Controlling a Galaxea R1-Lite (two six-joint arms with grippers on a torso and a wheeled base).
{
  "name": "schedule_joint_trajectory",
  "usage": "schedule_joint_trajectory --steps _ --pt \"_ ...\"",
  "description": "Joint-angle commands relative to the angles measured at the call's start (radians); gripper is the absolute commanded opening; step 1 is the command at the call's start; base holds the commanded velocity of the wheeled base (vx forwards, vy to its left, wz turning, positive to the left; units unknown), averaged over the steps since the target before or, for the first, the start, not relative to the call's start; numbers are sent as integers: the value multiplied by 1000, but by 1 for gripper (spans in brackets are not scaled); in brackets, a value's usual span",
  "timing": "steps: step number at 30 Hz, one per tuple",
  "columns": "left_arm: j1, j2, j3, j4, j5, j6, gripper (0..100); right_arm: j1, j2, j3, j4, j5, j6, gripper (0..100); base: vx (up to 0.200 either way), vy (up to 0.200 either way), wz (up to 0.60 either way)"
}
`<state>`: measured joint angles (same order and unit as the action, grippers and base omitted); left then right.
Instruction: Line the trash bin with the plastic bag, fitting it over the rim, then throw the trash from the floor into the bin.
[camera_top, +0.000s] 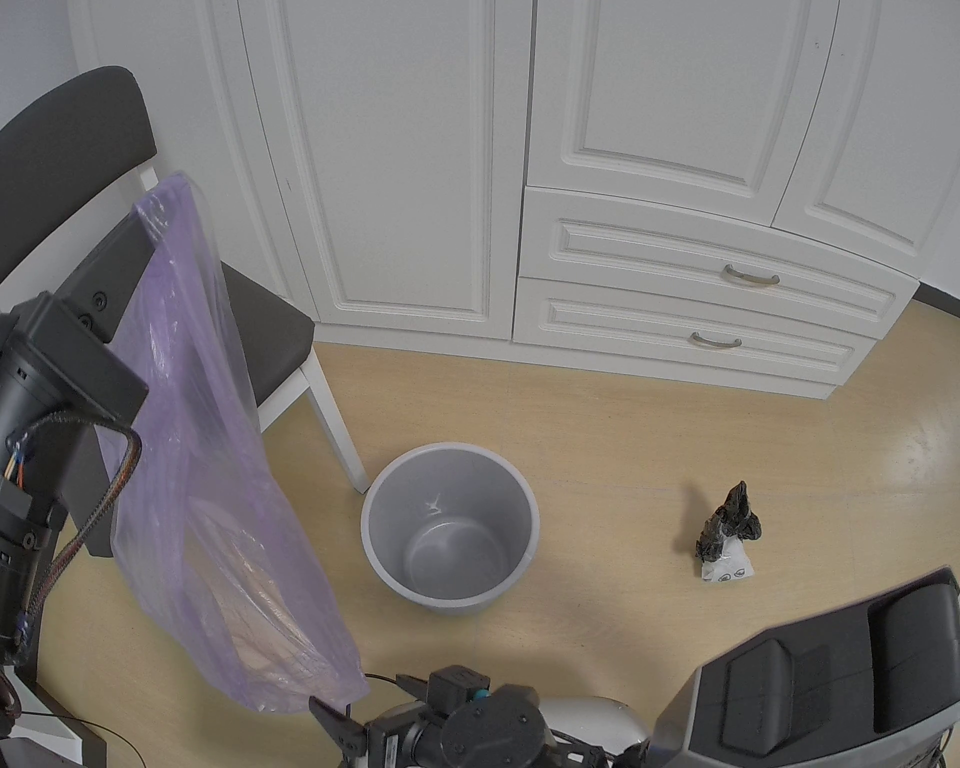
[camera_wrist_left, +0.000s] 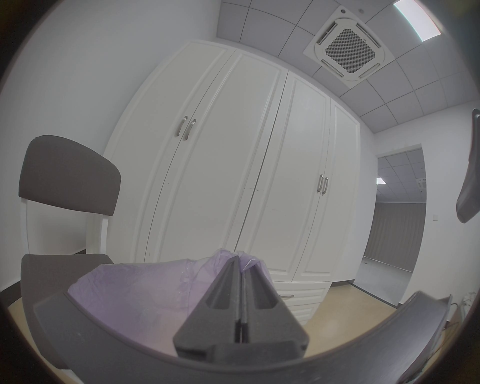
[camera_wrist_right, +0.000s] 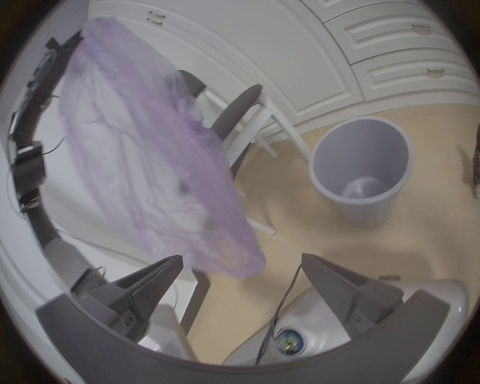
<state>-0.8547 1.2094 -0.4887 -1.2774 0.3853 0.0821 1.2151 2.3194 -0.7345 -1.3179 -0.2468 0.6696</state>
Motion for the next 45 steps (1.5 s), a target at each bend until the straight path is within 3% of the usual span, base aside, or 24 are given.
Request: schedule_joint_trajectory --steps 1,8,32,34,41,45 --pt "0 -10 -1 -2 0 2 0 -75 23 -121 62 -46 8 100 0 0 0" --pt "-1 -13 -1 0 0 2 0 -126 66 -204 66 -63 59 100 0 0 0" --pt "0 -33 -7 1 1 2 0 -172 43 -83 20 -46 125 100 0 0 0" --pt "0 -33 -7 1 1 1 0 -172 31 -60 -3 -31 134 100 0 0 0" --pt "0 -36 -10 1 1 2 0 -206 3 84 -178 136 171 100 0 0 0" --pt "0 -40 -10 1 1 2 0 -204 23 127 -230 176 170 100 0 0 0"
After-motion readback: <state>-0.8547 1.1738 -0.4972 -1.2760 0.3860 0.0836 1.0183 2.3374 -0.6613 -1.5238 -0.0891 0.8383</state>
